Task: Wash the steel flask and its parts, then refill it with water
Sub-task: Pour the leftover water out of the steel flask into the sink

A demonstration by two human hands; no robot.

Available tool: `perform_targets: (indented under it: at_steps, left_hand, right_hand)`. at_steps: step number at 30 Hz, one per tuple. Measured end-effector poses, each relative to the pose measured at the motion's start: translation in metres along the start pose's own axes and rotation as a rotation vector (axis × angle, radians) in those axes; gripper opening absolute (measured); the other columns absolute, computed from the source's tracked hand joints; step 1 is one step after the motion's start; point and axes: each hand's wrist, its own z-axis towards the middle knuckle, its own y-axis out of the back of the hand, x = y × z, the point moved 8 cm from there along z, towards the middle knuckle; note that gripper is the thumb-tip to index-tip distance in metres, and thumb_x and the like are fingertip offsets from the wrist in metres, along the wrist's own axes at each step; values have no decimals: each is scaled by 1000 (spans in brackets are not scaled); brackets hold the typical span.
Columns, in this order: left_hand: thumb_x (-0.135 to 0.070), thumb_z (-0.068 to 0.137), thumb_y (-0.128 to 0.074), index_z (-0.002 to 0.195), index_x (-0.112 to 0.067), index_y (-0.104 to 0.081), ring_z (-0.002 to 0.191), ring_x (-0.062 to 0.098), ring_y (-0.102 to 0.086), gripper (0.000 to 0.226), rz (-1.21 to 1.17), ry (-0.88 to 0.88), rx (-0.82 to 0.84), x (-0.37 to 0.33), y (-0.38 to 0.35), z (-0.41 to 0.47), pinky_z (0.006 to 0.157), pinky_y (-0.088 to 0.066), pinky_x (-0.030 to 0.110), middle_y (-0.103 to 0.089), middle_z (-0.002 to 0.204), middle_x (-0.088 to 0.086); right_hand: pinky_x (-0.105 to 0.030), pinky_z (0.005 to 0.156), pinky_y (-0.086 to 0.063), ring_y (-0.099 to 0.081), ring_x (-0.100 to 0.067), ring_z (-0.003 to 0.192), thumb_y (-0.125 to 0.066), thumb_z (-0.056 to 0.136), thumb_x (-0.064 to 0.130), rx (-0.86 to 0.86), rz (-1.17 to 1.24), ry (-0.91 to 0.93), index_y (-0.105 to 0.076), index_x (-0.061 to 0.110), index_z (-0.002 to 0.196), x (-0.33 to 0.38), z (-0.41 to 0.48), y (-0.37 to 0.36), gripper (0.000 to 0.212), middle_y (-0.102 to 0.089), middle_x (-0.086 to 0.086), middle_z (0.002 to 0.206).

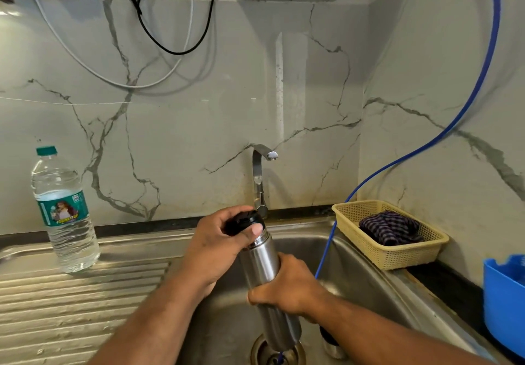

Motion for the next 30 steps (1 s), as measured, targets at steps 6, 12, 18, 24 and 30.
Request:
perform_targets:
  at_steps: [6,12,18,24,30]
  left_hand:
    - [-49,66,-90,114,-26,-58,95,12,-63,62,140,74,-343,-3,15,-16,72,-52,25,-64,105,-5]
    - [-26,83,-74,133,-20,-61,127,22,-60,52,-296,140,215,1,-13,-4,107,-46,39,-69,129,4]
    - [-21,67,-91,125,-22,-68,115,21,-68,62,-150,71,127,3,5,0,97,-55,33,-74,116,3]
    - [-35,74,-89,115,-22,-55,96,17,-63,55,101,72,-249,-3,5,-13,72,-52,26,-62,107,1]
    - [-12,81,-71,136,-18,-59,124,20,-63,57,-261,141,329,1,-13,-7,107,-48,37,-69,131,5]
  right_hand:
    - [-13,61,-47,-63,-3,82,-91,60,43,-35,-110,86,-59,26,117,13,-5,1,68,-64,11,99]
    - [-30,78,-62,-71,-11,89,-93,49,44,94,21,21,-64,28,113,2,1,-5,71,-71,6,99]
    - [-36,83,-63,-72,-12,89,-92,46,45,124,61,23,-66,28,108,3,3,-12,68,-74,4,98]
    - [-33,84,-61,-68,-12,94,-92,54,43,142,-37,36,-62,27,119,7,-1,-17,74,-69,6,105]
    - [-39,88,-62,-72,-17,95,-94,54,34,208,98,-11,-66,26,113,-5,3,-12,66,-73,0,102]
